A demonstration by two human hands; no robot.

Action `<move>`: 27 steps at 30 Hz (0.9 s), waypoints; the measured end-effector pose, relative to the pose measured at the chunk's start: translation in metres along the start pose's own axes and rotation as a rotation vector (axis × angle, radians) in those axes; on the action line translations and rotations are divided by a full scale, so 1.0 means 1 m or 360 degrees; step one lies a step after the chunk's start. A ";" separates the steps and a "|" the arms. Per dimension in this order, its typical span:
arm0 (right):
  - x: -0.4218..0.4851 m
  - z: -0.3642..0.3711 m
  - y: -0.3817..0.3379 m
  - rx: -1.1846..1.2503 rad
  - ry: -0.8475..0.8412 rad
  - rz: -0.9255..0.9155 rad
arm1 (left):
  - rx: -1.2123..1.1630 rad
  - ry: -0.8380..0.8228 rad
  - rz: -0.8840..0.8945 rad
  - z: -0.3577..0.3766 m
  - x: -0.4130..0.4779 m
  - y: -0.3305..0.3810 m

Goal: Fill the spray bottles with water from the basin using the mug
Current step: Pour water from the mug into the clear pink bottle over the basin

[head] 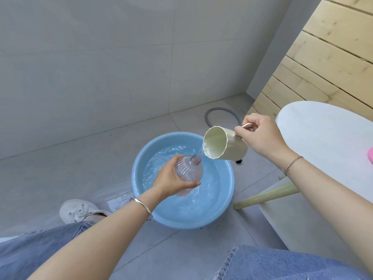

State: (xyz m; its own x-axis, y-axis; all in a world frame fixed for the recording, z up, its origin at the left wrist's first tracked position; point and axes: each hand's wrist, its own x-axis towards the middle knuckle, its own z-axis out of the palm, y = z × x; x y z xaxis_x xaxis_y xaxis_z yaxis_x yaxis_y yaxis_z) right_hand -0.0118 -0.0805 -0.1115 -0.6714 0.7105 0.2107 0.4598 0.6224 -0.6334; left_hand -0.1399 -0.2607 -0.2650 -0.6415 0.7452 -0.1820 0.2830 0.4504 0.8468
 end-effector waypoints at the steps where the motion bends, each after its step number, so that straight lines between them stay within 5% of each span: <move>1: 0.000 0.000 0.000 -0.0009 0.0000 -0.0005 | 0.0003 0.0003 0.0000 0.000 0.000 0.000; 27: 0.000 0.007 -0.006 -0.0200 0.0044 -0.0358 | 0.0008 0.0017 0.0004 0.001 -0.002 0.003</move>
State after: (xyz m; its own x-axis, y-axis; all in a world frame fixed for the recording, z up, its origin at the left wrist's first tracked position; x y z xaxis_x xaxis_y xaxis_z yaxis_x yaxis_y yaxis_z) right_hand -0.0185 -0.0864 -0.1125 -0.7496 0.5571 0.3573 0.3705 0.8006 -0.4709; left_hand -0.1370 -0.2600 -0.2629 -0.6482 0.7412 -0.1744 0.2884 0.4510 0.8447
